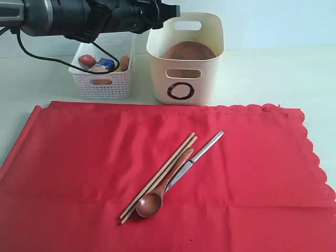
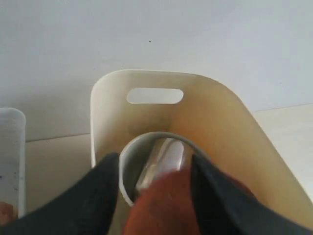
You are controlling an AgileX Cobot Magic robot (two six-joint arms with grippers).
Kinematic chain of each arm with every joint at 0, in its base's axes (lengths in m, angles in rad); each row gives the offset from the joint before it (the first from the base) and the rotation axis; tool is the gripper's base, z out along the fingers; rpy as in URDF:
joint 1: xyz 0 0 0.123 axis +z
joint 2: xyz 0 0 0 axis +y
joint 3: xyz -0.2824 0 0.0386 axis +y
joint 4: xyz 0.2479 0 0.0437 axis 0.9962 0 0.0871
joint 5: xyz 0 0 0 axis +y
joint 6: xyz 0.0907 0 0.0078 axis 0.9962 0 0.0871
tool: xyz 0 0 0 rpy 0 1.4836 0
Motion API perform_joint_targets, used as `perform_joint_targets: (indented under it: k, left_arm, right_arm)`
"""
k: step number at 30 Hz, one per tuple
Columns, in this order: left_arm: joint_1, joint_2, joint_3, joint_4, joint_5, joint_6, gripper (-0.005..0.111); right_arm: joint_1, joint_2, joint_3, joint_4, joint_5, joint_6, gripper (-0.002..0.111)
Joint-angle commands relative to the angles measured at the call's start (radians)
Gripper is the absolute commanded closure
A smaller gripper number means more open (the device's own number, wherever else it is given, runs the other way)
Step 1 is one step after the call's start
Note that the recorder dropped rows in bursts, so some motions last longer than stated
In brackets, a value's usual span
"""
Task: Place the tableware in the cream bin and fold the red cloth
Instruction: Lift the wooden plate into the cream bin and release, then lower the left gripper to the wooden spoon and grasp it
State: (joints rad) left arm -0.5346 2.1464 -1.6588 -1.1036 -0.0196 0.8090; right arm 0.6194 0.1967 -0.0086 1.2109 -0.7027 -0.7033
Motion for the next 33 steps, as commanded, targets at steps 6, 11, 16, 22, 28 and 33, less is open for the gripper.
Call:
perform_joint_targets:
  k: [6, 11, 16, 22, 28, 33]
  left_arm:
    - [-0.005, -0.036, -0.006, 0.032, 0.083, -0.001, 0.020]
    - [-0.005, -0.115, -0.006, 0.114, 0.225, -0.001, 0.020]
    - [0.018, -0.220, -0.006, 0.101, 0.415, -0.004, 0.021]
    - [0.045, -0.328, -0.006, 0.100, 0.581, -0.003, 0.052]
    - [0.047, -0.409, 0.038, 0.107, 0.671, -0.003, 0.106]
    - [0.047, -0.524, 0.178, 0.165, 0.617, 0.007, 0.106]
  right_arm:
    - [-0.003, -0.002, 0.003, -0.009, -0.003, -0.003, 0.108]
    - [-0.003, -0.002, 0.003, -0.009, -0.003, -0.003, 0.108]
    - [-0.003, -0.002, 0.003, -0.009, -0.003, -0.003, 0.108]
    - [-0.003, -0.002, 0.003, -0.009, -0.003, -0.003, 0.108]
    - [-0.003, -0.002, 0.003, -0.009, -0.003, -0.003, 0.108]
    - [-0.003, -0.002, 0.003, -0.009, -0.003, -0.003, 0.108]
